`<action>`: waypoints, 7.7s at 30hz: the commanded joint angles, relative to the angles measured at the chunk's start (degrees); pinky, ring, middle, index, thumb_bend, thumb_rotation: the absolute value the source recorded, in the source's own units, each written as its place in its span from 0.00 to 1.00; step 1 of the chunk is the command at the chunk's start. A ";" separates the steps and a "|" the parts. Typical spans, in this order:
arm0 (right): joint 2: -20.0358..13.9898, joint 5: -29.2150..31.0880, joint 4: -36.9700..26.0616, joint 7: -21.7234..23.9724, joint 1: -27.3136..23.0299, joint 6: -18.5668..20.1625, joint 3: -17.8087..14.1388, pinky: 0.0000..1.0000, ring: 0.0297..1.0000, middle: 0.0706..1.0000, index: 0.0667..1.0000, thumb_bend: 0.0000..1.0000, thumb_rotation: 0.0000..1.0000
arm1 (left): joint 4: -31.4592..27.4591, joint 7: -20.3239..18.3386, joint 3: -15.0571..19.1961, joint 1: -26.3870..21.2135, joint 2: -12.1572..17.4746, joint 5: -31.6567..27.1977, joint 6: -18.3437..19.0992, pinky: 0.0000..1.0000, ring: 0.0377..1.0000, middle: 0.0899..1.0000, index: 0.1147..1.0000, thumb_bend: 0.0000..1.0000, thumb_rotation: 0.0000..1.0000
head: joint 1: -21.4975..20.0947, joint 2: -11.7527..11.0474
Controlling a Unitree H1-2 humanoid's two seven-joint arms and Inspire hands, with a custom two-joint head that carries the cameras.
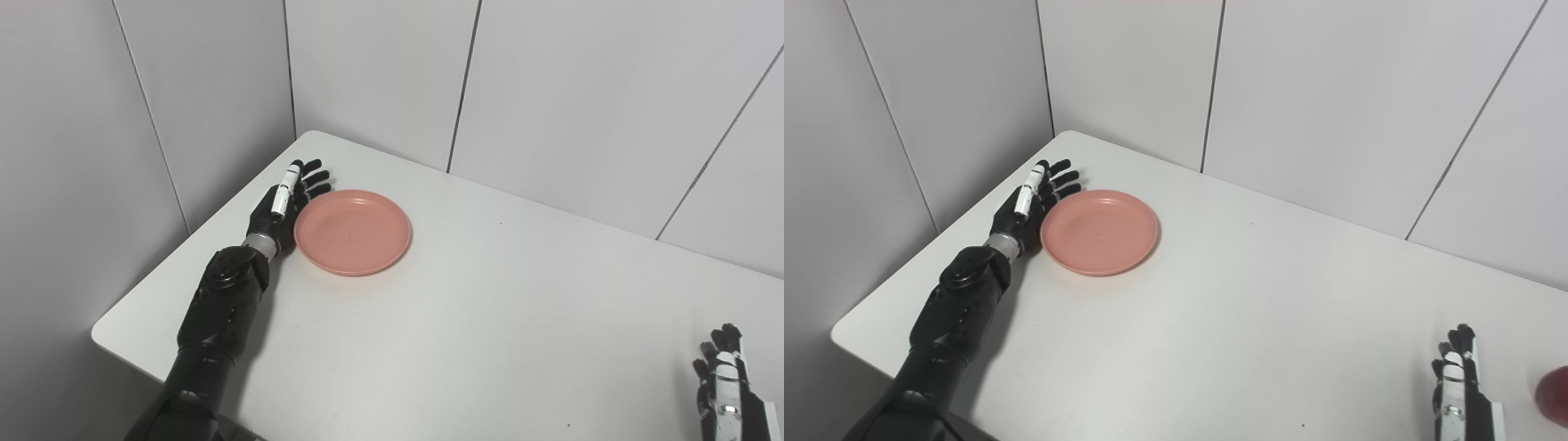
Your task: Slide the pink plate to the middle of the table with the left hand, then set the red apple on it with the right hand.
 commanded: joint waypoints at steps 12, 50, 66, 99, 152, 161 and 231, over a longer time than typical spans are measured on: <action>0.15 0.58 -1.70 -0.06 -1.24 -0.81 -0.12 1.00 1.00 1.00 1.00 0.00 1.00 | 0.07 0.38 -1.57 -0.67 -2.60 0.35 0.03 0.86 0.85 0.85 0.82 0.29 1.00 | -0.38 0.32; 0.34 0.57 -0.66 -0.21 -1.30 -1.93 -0.04 1.00 1.00 1.00 1.00 0.00 1.00 | -0.50 0.03 -3.24 0.30 -7.90 -0.18 -0.67 0.86 0.85 0.84 0.82 0.32 1.00 | -2.26 1.65; 0.22 -0.23 0.88 -0.31 -1.44 -3.54 -0.01 1.00 1.00 1.00 1.00 0.00 1.00 | -3.36 0.22 -4.80 1.39 -9.14 -0.21 -0.16 0.83 0.84 0.83 0.81 0.33 1.00 | -3.92 2.93; 0.45 -0.08 4.36 -0.65 -2.05 -6.99 -0.22 1.00 1.00 1.00 0.99 0.08 1.00 | -15.33 5.54 -8.15 6.00 -14.20 2.29 4.74 0.83 0.84 0.84 0.81 0.34 1.00 | -6.88 5.48; 2.90 -3.61 3.09 -2.95 -2.10 -5.77 0.83 0.99 0.96 0.97 0.97 0.15 1.00 | -31.42 11.37 -16.08 12.24 -24.11 9.88 15.16 0.84 0.85 0.85 0.83 0.34 1.00 | -14.66 9.66; 3.75 -5.05 1.51 -3.72 -1.73 -5.17 1.47 0.97 0.93 0.95 0.96 0.14 1.00 | -32.76 12.09 -18.56 12.77 -25.70 12.74 15.93 0.84 0.85 0.86 0.84 0.33 1.00 | -17.07 10.73; 2.59 -22.14 -3.80 -8.32 -5.75 -1.19 4.31 0.83 0.90 0.92 0.93 0.48 1.00 | -24.45 6.86 -18.15 11.51 -23.59 11.34 6.84 0.88 0.88 0.89 0.88 0.35 1.00 | -43.16 13.09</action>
